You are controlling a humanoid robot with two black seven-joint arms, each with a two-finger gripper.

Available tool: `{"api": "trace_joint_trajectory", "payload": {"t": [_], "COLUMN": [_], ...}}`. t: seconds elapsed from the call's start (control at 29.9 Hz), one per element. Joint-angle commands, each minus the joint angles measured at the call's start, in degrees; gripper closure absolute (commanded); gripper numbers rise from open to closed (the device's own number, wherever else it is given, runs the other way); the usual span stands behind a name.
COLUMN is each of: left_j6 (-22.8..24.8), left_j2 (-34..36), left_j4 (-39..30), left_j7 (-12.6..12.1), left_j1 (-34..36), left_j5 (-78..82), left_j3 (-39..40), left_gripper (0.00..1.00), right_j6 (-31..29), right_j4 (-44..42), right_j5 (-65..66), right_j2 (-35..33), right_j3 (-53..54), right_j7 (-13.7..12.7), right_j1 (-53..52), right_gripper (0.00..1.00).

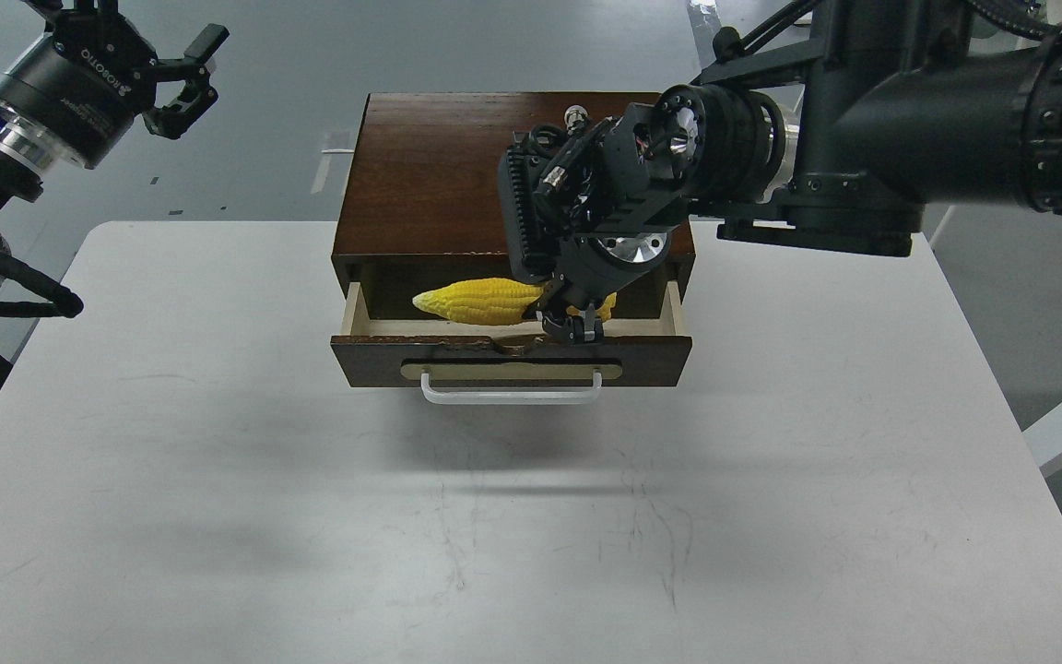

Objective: Put corn in drawer with both arms
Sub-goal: 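Hold the corn inside the drawer with the right gripper and adjust it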

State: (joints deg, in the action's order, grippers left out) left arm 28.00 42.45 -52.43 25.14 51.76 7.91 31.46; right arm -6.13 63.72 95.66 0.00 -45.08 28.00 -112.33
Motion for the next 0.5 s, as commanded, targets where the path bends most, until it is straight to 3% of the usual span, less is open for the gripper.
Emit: {"api": "trace_joint_trajectory", "payload": {"t": [0.0, 0.47], "left_j6": [0.0, 0.0], "left_j2": [0.09, 0.09], "left_j4": [-0.48, -0.66], "left_j7": [-0.09, -0.09], "left_j1": [-0.07, 0.01], "left_j5": [0.0, 0.0], "left_j3": [0.0, 0.09], "left_gripper": [0.02, 0.02], "right_j6": [-0.02, -0.02], "right_j4": [0.0, 0.09], "right_j5": [-0.03, -0.21], "right_j2": [0.0, 0.0], "right_j3": [-0.01, -0.01], "right_j7": [0.0, 0.0], "right_j1": [0.27, 0.27], "right_gripper": [0.86, 0.75]}}
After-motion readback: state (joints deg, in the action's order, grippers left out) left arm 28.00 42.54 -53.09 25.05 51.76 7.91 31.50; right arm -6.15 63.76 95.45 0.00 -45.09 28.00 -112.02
